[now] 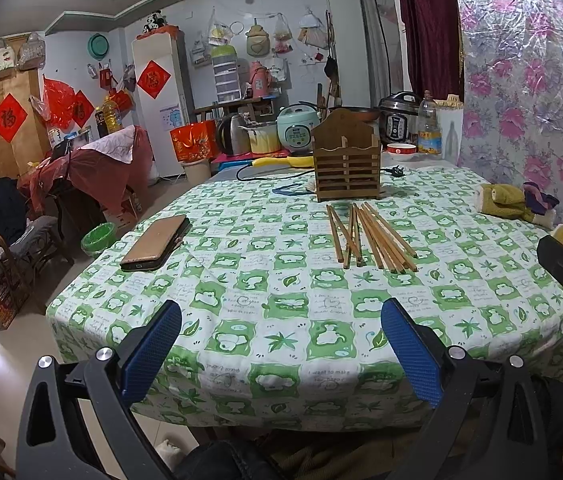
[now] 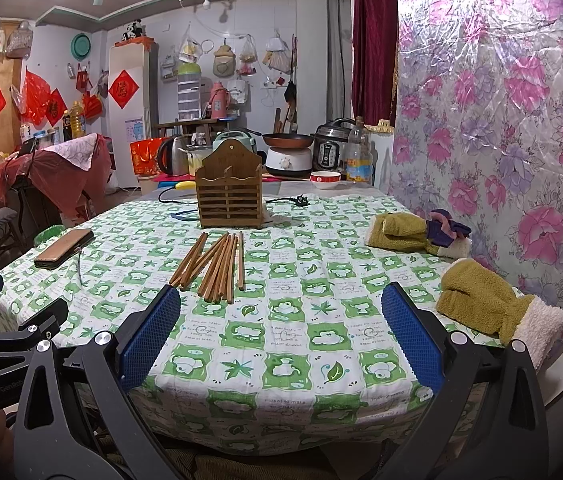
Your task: Organize utensils
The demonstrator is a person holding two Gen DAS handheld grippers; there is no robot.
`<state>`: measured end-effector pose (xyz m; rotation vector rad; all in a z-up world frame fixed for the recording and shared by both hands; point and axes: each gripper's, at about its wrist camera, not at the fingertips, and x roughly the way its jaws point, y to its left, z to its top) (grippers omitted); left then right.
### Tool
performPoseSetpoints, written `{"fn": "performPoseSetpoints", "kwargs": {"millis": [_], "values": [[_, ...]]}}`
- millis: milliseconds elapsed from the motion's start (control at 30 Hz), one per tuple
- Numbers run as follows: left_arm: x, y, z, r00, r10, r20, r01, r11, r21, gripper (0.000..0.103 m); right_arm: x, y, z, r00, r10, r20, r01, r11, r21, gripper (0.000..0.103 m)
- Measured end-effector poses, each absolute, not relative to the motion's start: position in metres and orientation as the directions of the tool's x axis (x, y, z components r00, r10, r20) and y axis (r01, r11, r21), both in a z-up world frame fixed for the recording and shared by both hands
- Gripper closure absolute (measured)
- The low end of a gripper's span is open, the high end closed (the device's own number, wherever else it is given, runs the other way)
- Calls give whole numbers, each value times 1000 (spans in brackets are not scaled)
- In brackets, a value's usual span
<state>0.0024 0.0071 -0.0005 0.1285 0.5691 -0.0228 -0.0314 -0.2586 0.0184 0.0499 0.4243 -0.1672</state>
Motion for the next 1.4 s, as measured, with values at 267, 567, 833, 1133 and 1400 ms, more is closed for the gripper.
{"fn": "performPoseSetpoints", "kwargs": {"millis": [267,567,833,1133,1400], "values": [[3,9,-1,842,14,-540,56,992,114,5,-31,-258,18,898,-150,-413,171,985,14,6],[3,9,-1,842,15,-540,56,992,115,5,-34,-257,21,899,-147,-413,168,986,14,6],[4,10,-1,840,16,-543,55,992,114,5,-33,-256,20,898,-147,-414,167,986,12,6],[4,10,-1,839,15,-543,56,992,114,5,-33,-256,20,898,-147,-414,167,986,12,6],[4,9,-1,839,15,-544,57,992,115,5,-33,-255,20,897,-146,-417,166,986,12,6]]}}
